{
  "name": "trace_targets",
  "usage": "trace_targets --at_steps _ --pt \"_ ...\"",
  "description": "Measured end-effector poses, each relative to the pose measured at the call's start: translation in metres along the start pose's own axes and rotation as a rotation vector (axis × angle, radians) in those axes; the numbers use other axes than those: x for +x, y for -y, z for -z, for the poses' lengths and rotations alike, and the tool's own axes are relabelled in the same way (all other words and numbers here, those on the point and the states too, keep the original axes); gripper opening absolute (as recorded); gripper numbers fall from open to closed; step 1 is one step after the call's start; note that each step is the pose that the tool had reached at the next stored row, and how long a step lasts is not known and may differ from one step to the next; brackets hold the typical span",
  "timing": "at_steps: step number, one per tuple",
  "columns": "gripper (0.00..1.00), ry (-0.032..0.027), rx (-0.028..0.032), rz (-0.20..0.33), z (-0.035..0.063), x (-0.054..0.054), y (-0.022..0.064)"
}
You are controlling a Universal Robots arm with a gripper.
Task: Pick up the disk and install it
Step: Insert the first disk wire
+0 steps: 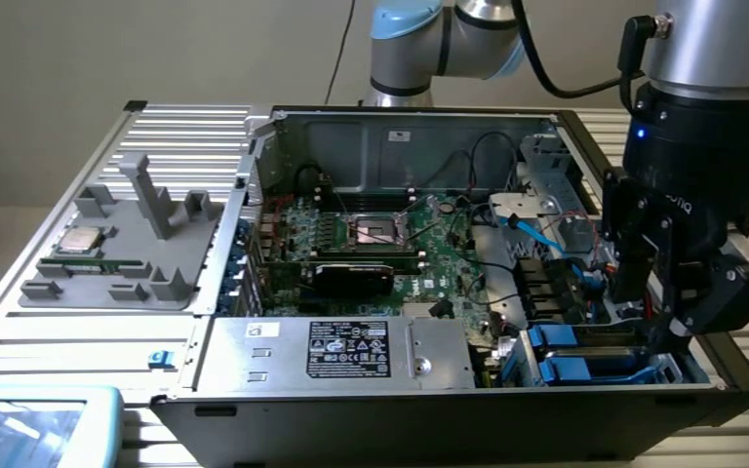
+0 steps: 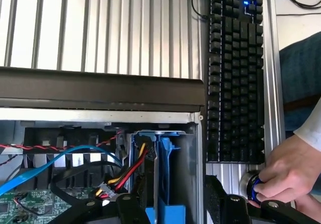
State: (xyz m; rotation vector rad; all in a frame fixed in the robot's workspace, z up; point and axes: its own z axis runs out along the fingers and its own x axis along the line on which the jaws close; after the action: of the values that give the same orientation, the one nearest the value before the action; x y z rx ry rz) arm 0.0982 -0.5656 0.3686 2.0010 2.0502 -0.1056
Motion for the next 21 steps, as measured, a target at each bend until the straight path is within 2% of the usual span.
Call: trace_targets --at_steps 4,5,6,7,11,13,15,18,21 --pt "0.58 -0.0048 -0.0081 0.032 -0.0008 -0.001 -0.0004" --pt "0.58 -0.0072 -0.0099 0.039 -0.0009 -0.001 -0.0006" --pt "0.58 -0.0126 -0.0108 0.041 -0.0013 -0.002 -0.0008" --pt "0.58 -0.0193 -0.0111 0.040 -0.0017 -0.003 -0.0009" --pt "0.58 -0.0211 -0.0105 0.040 -0.0020 -0.005 -0.0010" --pt "0.58 -0.0309 -0.0091 0.039 -0.0032 -0.009 -0.0010" --pt "0.58 -0.0417 -0.0049 0.038 -0.0049 -0.014 -0.0010" --pt "0.58 -0.0569 0.0069 0.039 -0.0079 -0.022 -0.0013" --pt "0.58 -0.0782 0.0200 0.039 -0.0106 -0.027 -0.0018"
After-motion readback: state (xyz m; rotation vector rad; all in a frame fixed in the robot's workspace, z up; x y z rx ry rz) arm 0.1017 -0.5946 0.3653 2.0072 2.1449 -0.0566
